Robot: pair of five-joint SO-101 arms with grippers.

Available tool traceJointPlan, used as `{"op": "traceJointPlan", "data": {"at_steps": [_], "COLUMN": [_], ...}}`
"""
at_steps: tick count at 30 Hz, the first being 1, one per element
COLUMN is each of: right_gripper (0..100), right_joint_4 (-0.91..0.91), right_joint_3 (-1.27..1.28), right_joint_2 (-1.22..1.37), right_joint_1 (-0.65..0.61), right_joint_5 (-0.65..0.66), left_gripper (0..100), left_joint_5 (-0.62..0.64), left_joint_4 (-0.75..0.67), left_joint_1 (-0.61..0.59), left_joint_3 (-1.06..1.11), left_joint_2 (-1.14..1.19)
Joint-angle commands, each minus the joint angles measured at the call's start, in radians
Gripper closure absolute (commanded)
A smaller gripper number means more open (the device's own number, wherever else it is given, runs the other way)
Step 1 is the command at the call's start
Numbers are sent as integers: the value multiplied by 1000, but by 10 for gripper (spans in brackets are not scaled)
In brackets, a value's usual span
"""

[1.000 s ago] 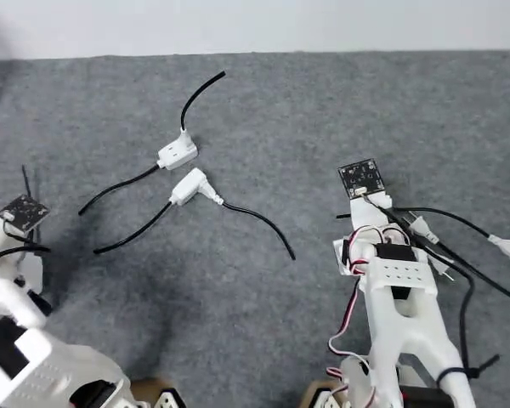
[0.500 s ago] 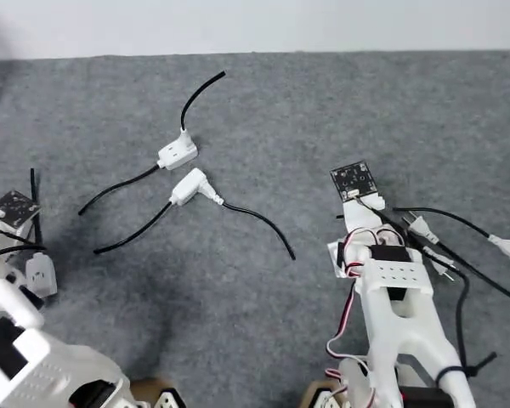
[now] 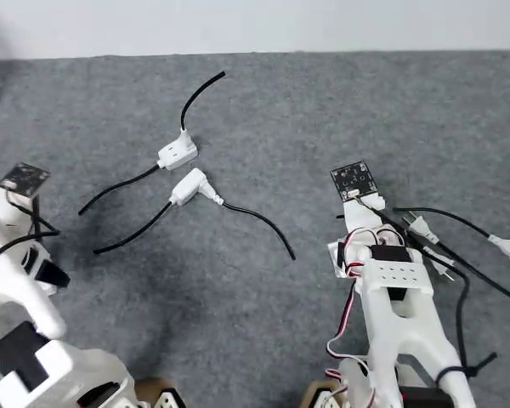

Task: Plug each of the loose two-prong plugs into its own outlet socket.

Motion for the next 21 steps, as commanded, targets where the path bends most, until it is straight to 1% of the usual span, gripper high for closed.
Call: {"op": "traceJointPlan", "data": {"at_steps": [1,6,9,14,18,21], "right_gripper": [612,612,612,612,612,612], "right_joint_4": [-19,-19,-19,-19,-19,-19], "right_joint_3": [-6,-6,-5,-5,-3,-3], "right_joint_2": [-16,-16,-16,-16,-16,-16], "right_joint_1": [-8,-8,-10,-10,-10,-10], "right_joint_5": [14,14,14,14,14,14], "left_gripper": [712,713,713,713,713,713], "left_joint_5": [221,410,480,523,542,542], "left_joint_4": [-63,-216,-315,-382,-387,-423], "left_joint_1": [-20,-34,-34,-28,-34,-35], "left_joint_3": [-4,87,150,228,236,243], "left_joint_2": [-48,-43,-44,-43,-43,-41]}}
